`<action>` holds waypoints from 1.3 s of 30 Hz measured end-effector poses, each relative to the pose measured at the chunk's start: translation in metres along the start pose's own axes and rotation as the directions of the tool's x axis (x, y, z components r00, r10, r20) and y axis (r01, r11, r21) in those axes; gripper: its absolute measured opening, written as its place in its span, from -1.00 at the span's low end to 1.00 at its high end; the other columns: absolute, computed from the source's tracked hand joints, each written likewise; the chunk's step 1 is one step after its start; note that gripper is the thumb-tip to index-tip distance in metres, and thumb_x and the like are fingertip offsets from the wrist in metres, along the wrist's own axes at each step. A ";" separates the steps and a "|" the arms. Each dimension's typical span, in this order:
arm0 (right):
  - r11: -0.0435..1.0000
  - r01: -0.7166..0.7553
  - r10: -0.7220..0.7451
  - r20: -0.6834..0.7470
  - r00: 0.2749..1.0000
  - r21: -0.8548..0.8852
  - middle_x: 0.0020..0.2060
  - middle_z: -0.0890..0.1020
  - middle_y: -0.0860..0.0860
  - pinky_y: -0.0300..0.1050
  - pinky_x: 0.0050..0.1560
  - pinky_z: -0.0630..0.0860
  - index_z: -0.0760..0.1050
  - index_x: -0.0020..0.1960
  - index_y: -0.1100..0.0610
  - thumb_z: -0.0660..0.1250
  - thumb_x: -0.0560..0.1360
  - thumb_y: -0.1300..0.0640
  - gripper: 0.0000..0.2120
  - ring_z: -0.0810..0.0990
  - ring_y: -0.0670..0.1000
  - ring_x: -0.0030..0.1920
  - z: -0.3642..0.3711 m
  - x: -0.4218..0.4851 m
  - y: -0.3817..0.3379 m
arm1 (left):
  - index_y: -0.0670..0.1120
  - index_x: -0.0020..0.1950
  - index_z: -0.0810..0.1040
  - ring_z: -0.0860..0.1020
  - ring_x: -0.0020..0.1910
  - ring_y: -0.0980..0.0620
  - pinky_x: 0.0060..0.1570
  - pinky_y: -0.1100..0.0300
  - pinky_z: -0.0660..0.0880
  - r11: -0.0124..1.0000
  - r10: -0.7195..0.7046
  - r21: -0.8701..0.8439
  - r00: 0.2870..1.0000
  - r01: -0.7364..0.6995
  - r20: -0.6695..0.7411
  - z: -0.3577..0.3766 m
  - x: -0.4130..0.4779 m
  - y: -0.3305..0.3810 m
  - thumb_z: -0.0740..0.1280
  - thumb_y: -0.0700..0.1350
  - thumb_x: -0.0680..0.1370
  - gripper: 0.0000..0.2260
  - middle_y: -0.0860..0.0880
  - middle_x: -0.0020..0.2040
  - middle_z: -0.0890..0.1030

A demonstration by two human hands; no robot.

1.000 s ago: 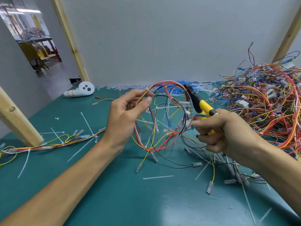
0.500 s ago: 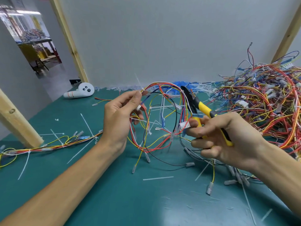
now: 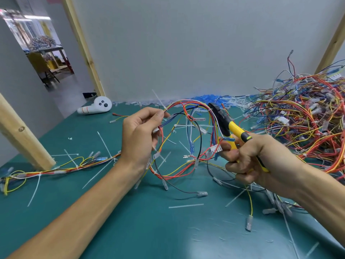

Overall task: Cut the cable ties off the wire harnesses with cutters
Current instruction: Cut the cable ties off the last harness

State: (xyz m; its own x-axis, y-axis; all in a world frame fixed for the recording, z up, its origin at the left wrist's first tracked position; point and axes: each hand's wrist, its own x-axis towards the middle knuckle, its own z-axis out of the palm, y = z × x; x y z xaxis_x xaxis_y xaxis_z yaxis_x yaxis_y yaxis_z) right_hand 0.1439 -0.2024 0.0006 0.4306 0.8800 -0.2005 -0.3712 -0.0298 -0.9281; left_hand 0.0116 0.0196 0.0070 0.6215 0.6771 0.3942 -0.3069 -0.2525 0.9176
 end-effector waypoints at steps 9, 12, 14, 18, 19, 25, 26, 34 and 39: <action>0.914 0.104 -0.267 -0.388 0.882 -0.391 -0.38 0.32 0.04 -0.21 -0.42 0.21 0.39 -0.17 0.11 0.29 0.17 0.31 -0.73 0.21 0.01 -0.47 0.003 -0.002 -0.009 | -0.19 -0.22 0.61 0.20 -0.59 0.09 -0.50 0.33 0.13 0.994 -0.105 -0.047 0.994 0.104 -0.027 -0.001 0.003 0.000 0.31 -0.22 0.65 -0.76 -0.04 -0.46 0.26; 0.597 0.001 -0.569 -0.423 0.705 -0.802 -0.34 0.50 0.08 -0.03 -0.33 0.31 0.45 -0.13 0.10 0.47 0.31 0.20 -0.77 0.38 0.10 -0.36 0.001 -0.004 -0.007 | -0.19 -0.25 0.57 0.16 -0.59 0.07 -0.49 0.33 0.10 0.994 -0.099 -0.039 0.995 0.099 -0.016 -0.001 0.002 0.002 0.30 -0.25 0.65 -0.73 -0.04 -0.47 0.23; 0.397 -0.050 -0.698 -0.337 0.632 -0.917 -0.31 0.53 0.00 0.01 -0.28 0.38 0.44 -0.07 0.01 0.50 0.37 0.19 -0.73 0.45 0.10 -0.31 0.002 -0.007 -0.006 | -0.21 -0.26 0.54 0.15 -0.60 0.08 -0.50 0.34 0.10 0.996 -0.086 -0.032 0.996 0.086 0.012 0.000 0.001 0.004 0.29 -0.28 0.65 -0.72 -0.03 -0.53 0.22; 0.110 0.028 -0.783 -0.069 0.618 -0.994 -0.16 0.52 -0.20 -0.03 -0.18 0.37 0.47 0.13 -0.09 0.47 0.32 0.10 -0.59 0.42 0.02 -0.17 0.012 -0.013 -0.004 | -0.23 -0.29 0.53 0.16 -0.60 0.05 -0.50 0.32 0.12 0.998 -0.064 -0.007 0.995 0.065 0.080 0.001 -0.001 0.007 0.28 -0.31 0.63 -0.72 -0.03 -0.55 0.23; 0.074 0.054 -0.777 -0.024 0.630 -0.996 -0.12 0.53 -0.18 -0.02 -0.14 0.39 0.49 0.17 -0.06 0.49 0.34 0.12 -0.56 0.42 -0.02 -0.12 0.014 -0.013 -0.003 | -0.23 -0.29 0.54 0.16 -0.60 0.05 -0.49 0.31 0.11 0.999 -0.053 -0.004 0.994 0.054 0.099 0.001 -0.002 0.007 0.29 -0.31 0.63 -0.72 -0.03 -0.54 0.24; -0.018 0.134 -0.803 0.095 0.589 -0.991 -0.03 0.52 -0.08 0.06 -0.08 0.47 0.54 0.26 0.08 0.50 0.40 0.15 -0.56 0.44 0.04 -0.06 0.021 -0.018 -0.005 | -0.18 -0.22 0.63 0.27 -0.55 0.09 -0.46 0.24 0.18 0.971 0.156 0.147 0.966 -0.188 0.205 0.010 -0.017 0.009 0.32 -0.17 0.58 -0.79 0.10 -0.55 0.34; -0.039 0.123 -0.801 0.105 0.589 -0.992 -0.03 0.52 -0.06 0.06 -0.07 0.46 0.54 0.26 0.10 0.44 0.36 0.14 -0.54 0.44 0.07 -0.06 0.022 -0.020 -0.006 | -0.17 -0.21 0.64 0.27 -0.53 0.09 -0.45 0.21 0.18 0.960 0.182 0.172 0.959 -0.221 0.220 0.010 -0.019 0.009 0.33 -0.17 0.59 -0.80 0.11 -0.55 0.34; -0.173 0.083 -0.750 0.186 0.635 -0.981 -0.03 0.54 0.00 0.17 -0.05 0.49 0.55 0.26 0.12 0.45 0.26 0.17 -0.44 0.45 0.15 -0.01 0.020 -0.025 -0.014 | -0.12 -0.14 0.71 0.38 -0.47 -0.12 -0.47 0.05 0.25 0.891 0.267 0.297 0.925 -0.344 0.271 0.011 -0.024 0.012 0.38 -0.16 0.60 -0.84 0.01 -0.47 0.46; -0.130 0.159 -0.749 0.202 0.632 -0.979 -0.04 0.53 -0.02 0.14 -0.07 0.49 0.55 0.24 0.10 0.59 0.32 0.22 -0.48 0.43 0.10 -0.04 0.018 -0.022 -0.009 | -0.14 -0.12 0.70 0.39 -0.50 -0.07 -0.50 0.11 0.28 0.853 0.302 0.333 0.900 -0.402 0.314 0.009 -0.026 0.013 0.39 -0.22 0.60 -0.87 0.01 -0.47 0.47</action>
State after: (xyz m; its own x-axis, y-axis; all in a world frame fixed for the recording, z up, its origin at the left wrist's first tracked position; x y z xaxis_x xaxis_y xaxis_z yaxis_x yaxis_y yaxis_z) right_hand 0.1232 -0.2126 0.0187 0.3840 0.6737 0.6313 0.9217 -0.3206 -0.2185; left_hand -0.0019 -0.0073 0.0090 0.6930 0.3162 0.6479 -0.2717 -0.7179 0.6410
